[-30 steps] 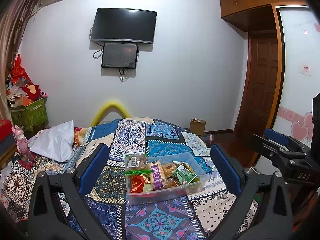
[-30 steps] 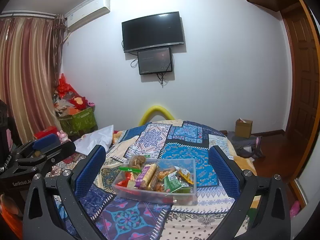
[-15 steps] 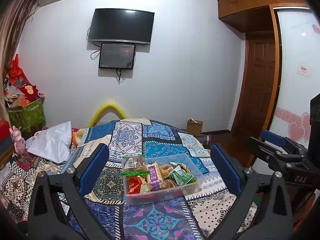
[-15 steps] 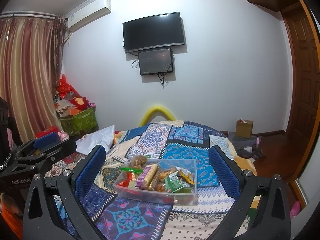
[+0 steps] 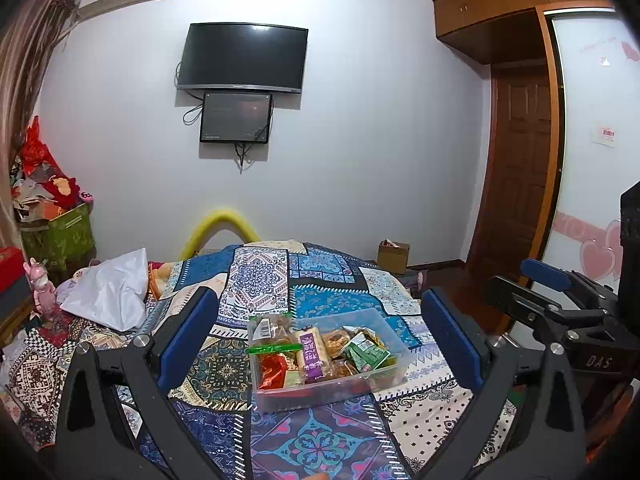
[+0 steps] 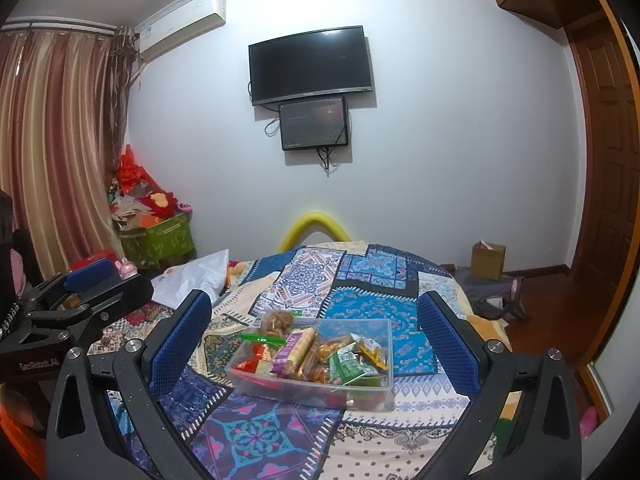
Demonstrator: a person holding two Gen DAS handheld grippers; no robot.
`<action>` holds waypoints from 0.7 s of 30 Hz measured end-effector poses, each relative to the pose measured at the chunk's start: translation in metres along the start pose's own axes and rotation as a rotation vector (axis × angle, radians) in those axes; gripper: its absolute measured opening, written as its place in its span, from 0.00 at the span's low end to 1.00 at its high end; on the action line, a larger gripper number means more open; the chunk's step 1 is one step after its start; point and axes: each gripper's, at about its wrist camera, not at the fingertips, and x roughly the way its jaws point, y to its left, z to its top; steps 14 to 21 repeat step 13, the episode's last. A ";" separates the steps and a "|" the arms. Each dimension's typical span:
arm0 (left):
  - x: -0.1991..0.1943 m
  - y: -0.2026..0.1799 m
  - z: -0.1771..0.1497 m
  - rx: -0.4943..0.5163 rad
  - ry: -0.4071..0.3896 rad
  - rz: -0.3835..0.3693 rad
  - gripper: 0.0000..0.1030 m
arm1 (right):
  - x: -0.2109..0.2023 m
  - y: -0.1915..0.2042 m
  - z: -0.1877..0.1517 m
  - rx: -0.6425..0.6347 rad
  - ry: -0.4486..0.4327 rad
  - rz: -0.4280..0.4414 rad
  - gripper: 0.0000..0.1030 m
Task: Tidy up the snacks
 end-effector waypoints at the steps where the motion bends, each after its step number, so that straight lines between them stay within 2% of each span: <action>1: 0.001 0.000 0.000 0.001 0.002 0.001 0.99 | 0.000 0.000 0.000 -0.001 0.001 0.002 1.00; 21: 0.007 -0.003 -0.003 0.004 0.024 -0.025 0.99 | 0.001 -0.002 -0.001 0.002 0.008 -0.003 1.00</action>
